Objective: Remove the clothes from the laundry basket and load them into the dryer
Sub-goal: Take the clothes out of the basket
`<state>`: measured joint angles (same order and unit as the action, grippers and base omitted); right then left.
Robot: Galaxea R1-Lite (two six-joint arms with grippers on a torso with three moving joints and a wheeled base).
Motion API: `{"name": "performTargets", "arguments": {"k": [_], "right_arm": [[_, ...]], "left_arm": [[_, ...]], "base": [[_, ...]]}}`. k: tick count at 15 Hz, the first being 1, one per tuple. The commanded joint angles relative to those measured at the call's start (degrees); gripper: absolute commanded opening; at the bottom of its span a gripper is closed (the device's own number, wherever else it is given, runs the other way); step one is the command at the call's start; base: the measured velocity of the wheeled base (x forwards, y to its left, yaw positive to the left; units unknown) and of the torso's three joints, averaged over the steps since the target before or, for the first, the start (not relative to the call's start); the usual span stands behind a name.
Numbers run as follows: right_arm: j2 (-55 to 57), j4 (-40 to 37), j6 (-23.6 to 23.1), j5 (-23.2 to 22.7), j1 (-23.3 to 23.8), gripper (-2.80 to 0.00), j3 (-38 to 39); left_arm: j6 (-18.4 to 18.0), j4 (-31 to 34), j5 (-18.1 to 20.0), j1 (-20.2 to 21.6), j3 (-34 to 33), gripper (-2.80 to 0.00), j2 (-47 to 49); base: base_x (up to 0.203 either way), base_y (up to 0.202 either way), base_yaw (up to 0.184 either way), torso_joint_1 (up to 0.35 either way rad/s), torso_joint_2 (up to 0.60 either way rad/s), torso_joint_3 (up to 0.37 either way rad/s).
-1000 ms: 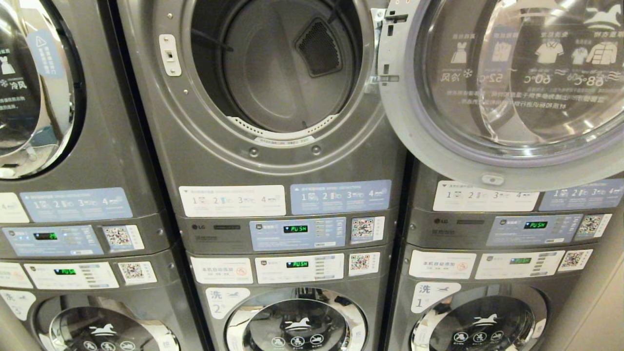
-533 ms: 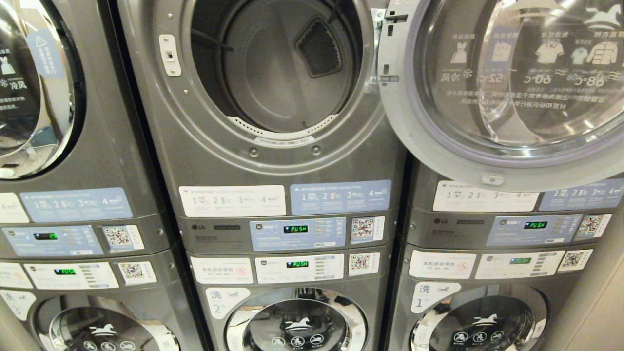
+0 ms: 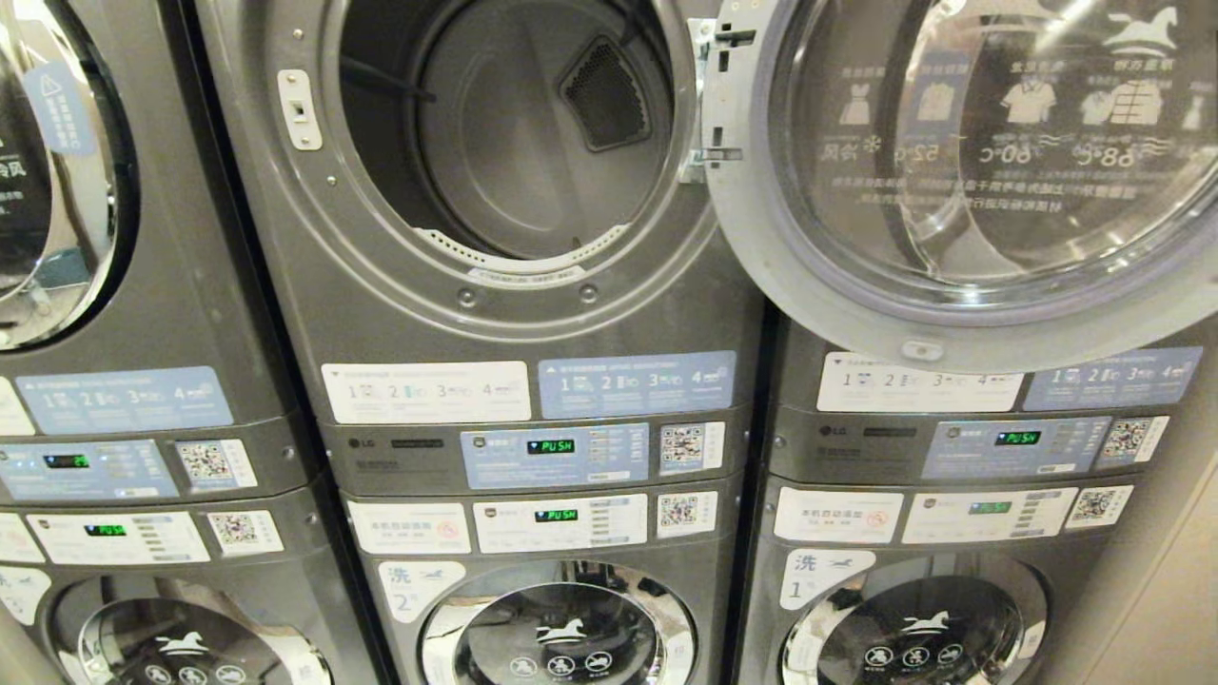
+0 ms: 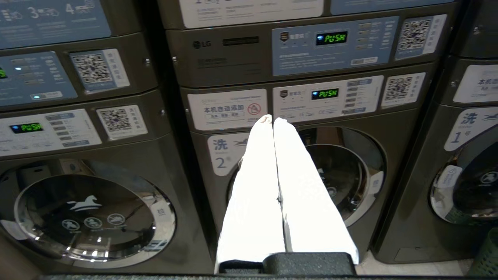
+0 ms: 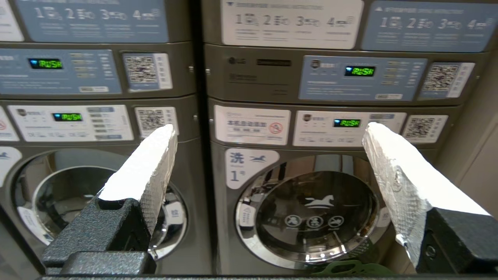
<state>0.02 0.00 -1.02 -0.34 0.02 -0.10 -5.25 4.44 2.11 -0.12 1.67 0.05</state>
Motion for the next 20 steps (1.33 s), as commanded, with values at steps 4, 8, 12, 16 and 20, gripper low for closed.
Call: {"name": "performTargets", "arguments": {"k": [4,8,12,16,20], "right_arm": [[-0.1,0.0,0.6,0.1,0.1,0.0,0.1],[-0.1,0.0,0.7,0.1,0.1,0.0,0.1],[-0.1,0.0,0.6,0.1,0.1,0.0,0.1],[-0.1,0.0,0.6,0.0,0.1,0.0,0.1],[-0.1,0.0,0.6,0.1,0.1,0.0,0.1]], "left_arm": [[0.0,0.1,0.0,-0.1,0.0,-2.8,-0.1],[0.0,0.1,0.0,-0.1,0.0,-2.8,-0.1],[0.0,0.4,0.0,-0.1,0.1,-2.8,-0.1],[0.1,0.2,0.0,-0.1,0.0,-2.8,-0.1],[0.1,0.0,0.0,-0.1,0.0,-2.8,-0.2]], "base": [[0.0,-0.195,0.002,0.004,0.0,0.002],[0.0,-0.194,0.0,0.002,0.0,0.002],[0.0,-0.193,0.0,0.004,0.0,0.003],[0.0,-0.196,0.003,0.005,0.0,0.003],[0.0,-0.189,0.002,-0.01,0.04,0.017]]}}
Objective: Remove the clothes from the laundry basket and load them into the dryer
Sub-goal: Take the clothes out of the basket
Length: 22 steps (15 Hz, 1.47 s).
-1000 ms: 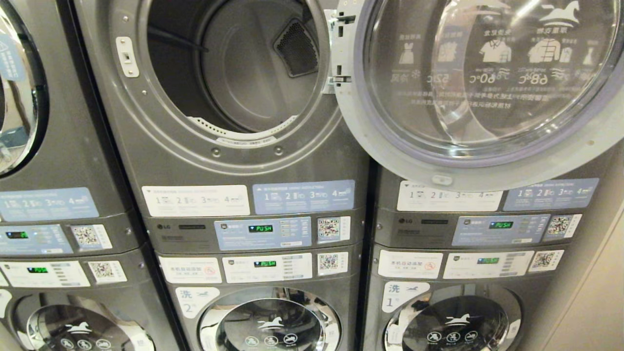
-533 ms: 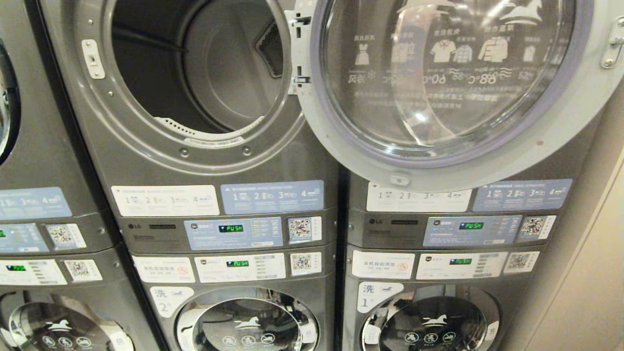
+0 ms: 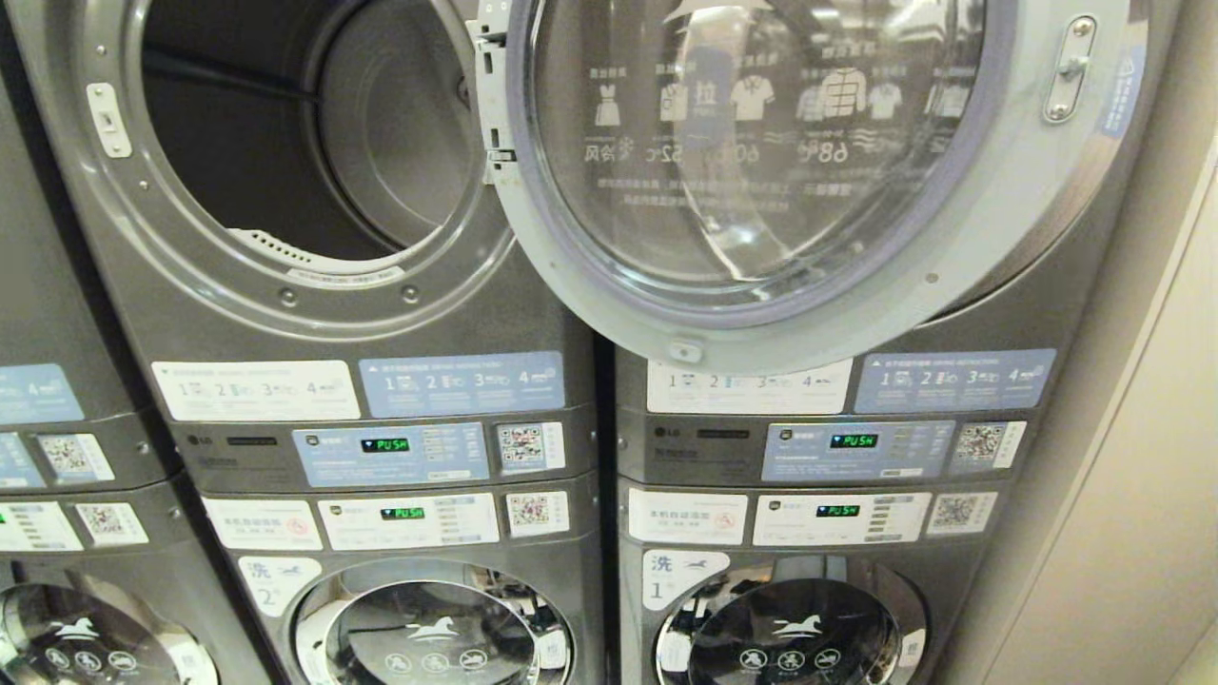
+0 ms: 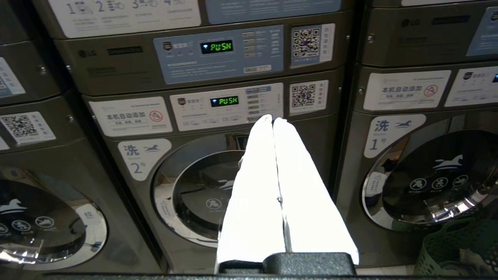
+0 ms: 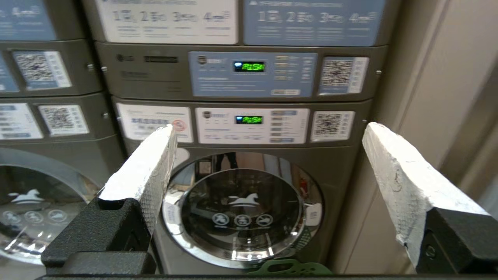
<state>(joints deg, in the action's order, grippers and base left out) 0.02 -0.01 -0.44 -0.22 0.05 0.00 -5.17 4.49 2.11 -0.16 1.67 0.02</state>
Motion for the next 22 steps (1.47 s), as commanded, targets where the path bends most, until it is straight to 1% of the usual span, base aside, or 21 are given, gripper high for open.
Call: {"name": "performTargets", "arguments": {"k": [1,22], "right_arm": [[-0.1,0.0,-0.1,-0.1,0.0,0.0,0.0],[-0.1,0.0,0.0,0.0,0.0,0.0,0.0]], "left_arm": [[0.0,0.0,0.0,0.0,0.0,-2.8,-0.2],[0.3,0.0,-0.1,0.0,0.0,-2.8,-0.2]], "base": [[0.0,-0.12,0.004,-0.05,0.1,0.053],[0.0,-0.003,0.0,-0.053,0.11,0.059]]}}
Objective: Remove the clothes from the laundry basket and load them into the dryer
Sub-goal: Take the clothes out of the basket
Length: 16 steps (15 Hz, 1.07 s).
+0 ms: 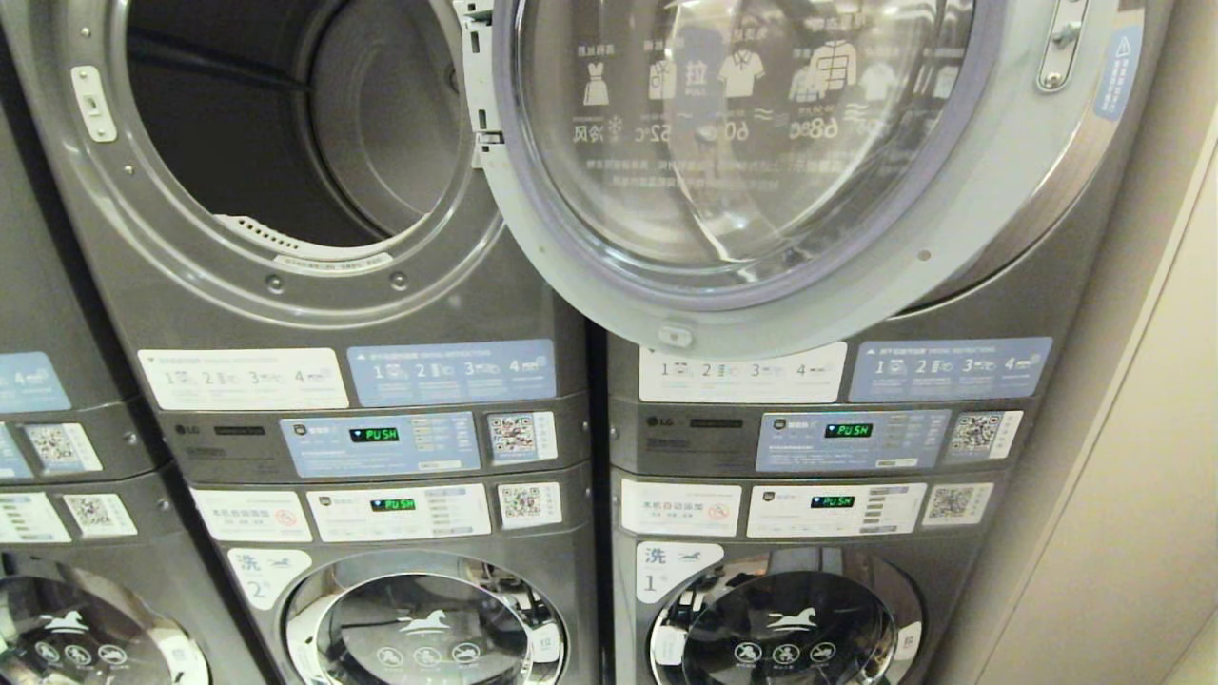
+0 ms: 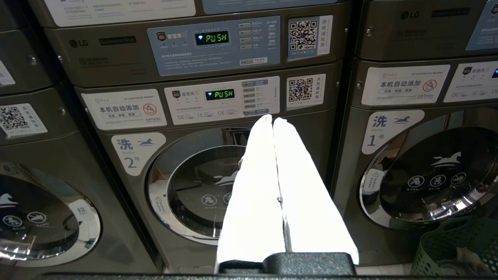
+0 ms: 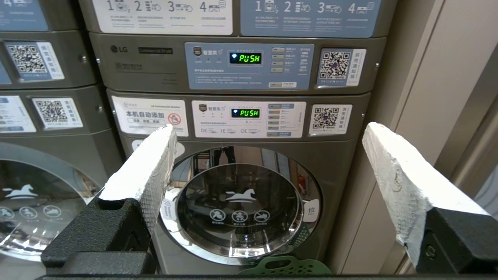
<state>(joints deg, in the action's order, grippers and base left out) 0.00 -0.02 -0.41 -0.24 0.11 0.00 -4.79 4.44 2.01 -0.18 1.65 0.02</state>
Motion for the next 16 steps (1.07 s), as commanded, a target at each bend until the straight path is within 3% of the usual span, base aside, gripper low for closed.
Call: {"name": "performTargets", "arguments": {"k": [1,16], "right_arm": [[-0.1,0.0,0.0,0.0,0.0,0.0,0.0],[-0.1,0.0,0.2,0.0,0.0,0.0,0.0]], "left_arm": [[0.0,0.0,0.0,0.0,0.0,-2.8,-0.2],[0.0,0.0,0.0,0.0,0.0,-2.8,-0.2]], "base": [[0.0,0.0,0.0,-0.046,0.11,0.056],[0.0,0.0,0.0,-0.057,0.12,0.065]]}}
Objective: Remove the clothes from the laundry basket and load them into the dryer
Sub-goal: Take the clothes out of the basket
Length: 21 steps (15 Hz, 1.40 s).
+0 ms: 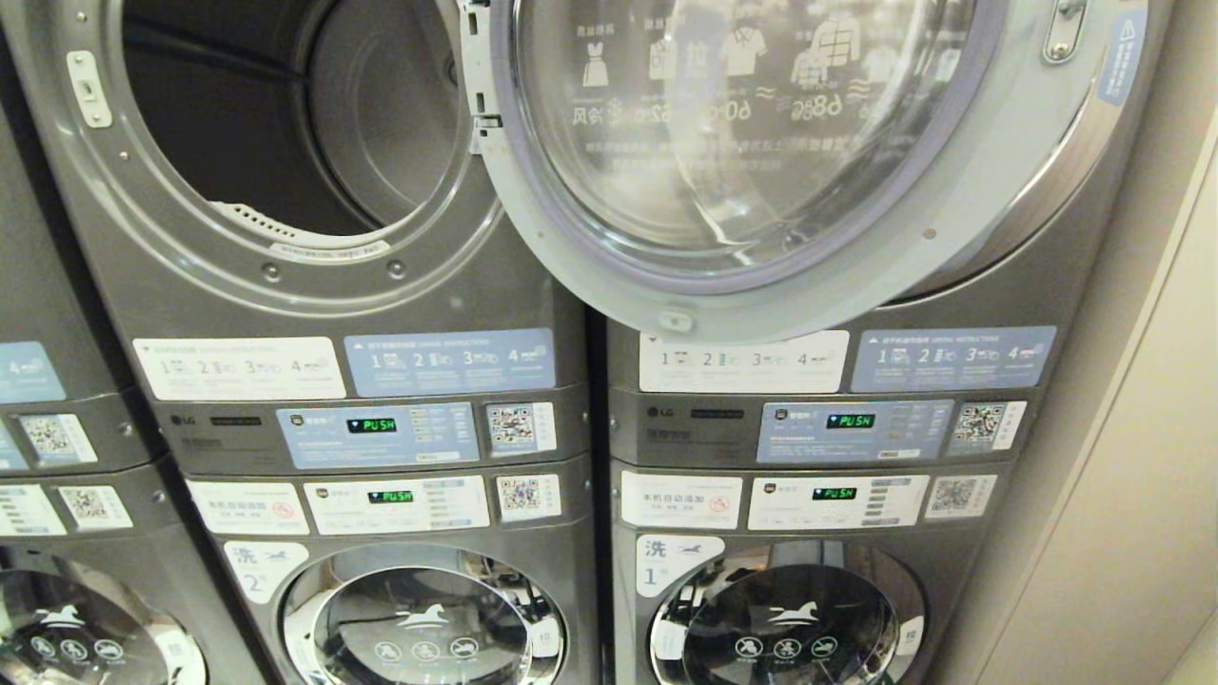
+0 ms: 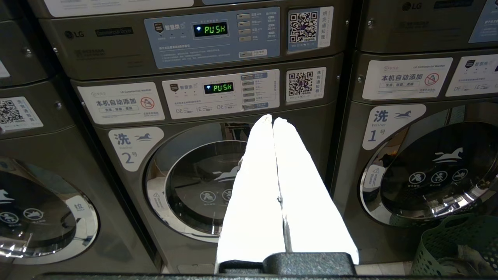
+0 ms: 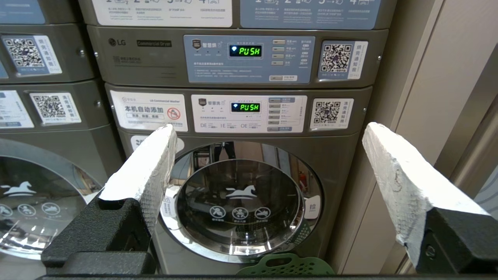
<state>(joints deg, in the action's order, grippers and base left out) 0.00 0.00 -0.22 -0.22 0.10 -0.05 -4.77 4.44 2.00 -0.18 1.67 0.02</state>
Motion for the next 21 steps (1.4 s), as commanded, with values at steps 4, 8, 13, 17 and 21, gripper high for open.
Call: {"name": "performTargets", "arguments": {"k": [4,8,13,17,21], "right_arm": [[-0.1,0.0,0.0,0.0,0.0,0.0,0.0],[-0.1,0.0,0.0,0.0,0.0,0.0,0.0],[-0.1,0.0,0.0,0.0,0.0,0.0,0.0],[-0.1,0.0,0.0,0.0,0.0,0.0,0.0],[-0.1,0.0,0.0,0.0,0.0,0.0,0.0]], "left_arm": [[0.0,0.0,0.0,0.0,0.0,-2.8,-0.2],[-0.1,0.0,0.0,0.0,0.0,-2.8,-0.2],[0.0,0.0,0.0,0.0,0.0,-2.8,-0.2],[-0.1,0.0,0.0,0.0,0.0,-2.8,-0.2],[0.0,0.0,0.0,0.0,0.0,-2.8,-0.2]], "base": [[0.0,0.0,0.0,-0.061,0.14,0.072],[0.0,0.0,0.0,-0.067,0.13,0.072],[0.0,0.0,0.0,-0.072,0.15,0.075],[0.0,0.0,0.0,-0.084,0.17,0.089],[0.0,0.0,0.0,-0.089,0.2,0.094]]}}
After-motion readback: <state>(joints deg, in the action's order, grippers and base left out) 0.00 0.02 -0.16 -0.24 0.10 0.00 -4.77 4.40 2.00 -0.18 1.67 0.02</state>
